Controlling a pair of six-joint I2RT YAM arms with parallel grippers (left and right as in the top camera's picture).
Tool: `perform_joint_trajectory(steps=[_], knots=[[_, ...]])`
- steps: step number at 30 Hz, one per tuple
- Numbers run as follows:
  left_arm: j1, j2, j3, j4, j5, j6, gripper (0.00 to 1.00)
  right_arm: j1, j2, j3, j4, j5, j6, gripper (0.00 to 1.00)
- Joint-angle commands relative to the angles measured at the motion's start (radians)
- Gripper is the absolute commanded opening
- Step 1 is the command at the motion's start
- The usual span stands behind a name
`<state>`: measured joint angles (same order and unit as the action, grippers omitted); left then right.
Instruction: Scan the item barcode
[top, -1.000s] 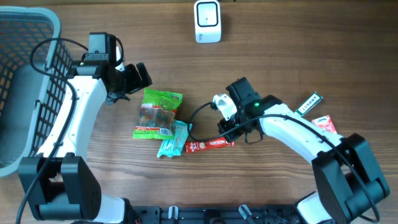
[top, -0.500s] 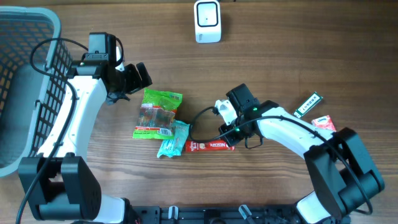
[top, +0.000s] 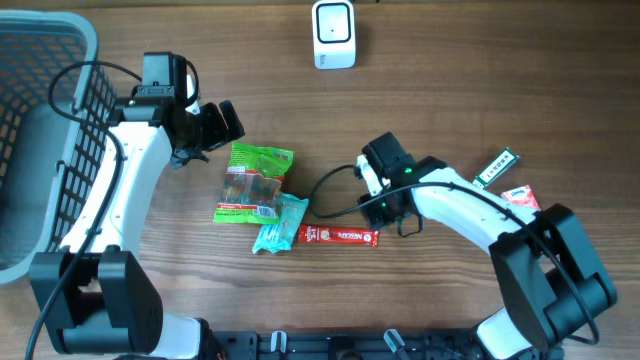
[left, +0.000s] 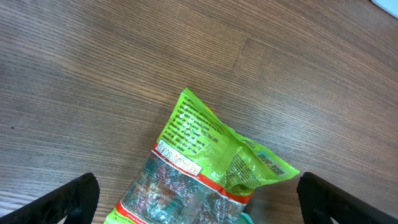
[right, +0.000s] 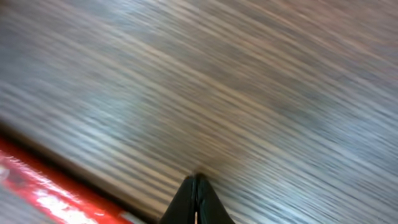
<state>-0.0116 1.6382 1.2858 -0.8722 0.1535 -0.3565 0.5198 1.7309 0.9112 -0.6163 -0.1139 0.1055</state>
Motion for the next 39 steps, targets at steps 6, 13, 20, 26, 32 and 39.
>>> perform_joint_trajectory(steps=[6,13,20,26,32,39], knots=[[0.003,0.008,-0.006,0.000,-0.006,-0.002,1.00,-0.024,0.051,0.146,-0.190,-0.317,-0.248,0.11],[0.003,0.008,-0.006,0.000,-0.006,-0.002,1.00,0.037,0.051,0.137,-0.173,-0.406,-0.341,0.09],[0.003,0.008,-0.006,0.000,-0.006,-0.002,1.00,0.058,0.051,0.005,-0.019,-0.216,-0.168,0.10],[0.003,0.008,-0.006,0.000,-0.006,-0.002,1.00,0.055,0.051,-0.017,0.001,0.046,0.036,0.13],[0.003,0.008,-0.006,0.000,-0.006,-0.002,1.00,-0.023,0.051,-0.016,-0.107,0.254,0.111,0.12],[0.003,0.008,-0.006,0.000,-0.006,-0.002,1.00,-0.155,0.051,0.010,-0.119,0.146,0.031,0.04]])
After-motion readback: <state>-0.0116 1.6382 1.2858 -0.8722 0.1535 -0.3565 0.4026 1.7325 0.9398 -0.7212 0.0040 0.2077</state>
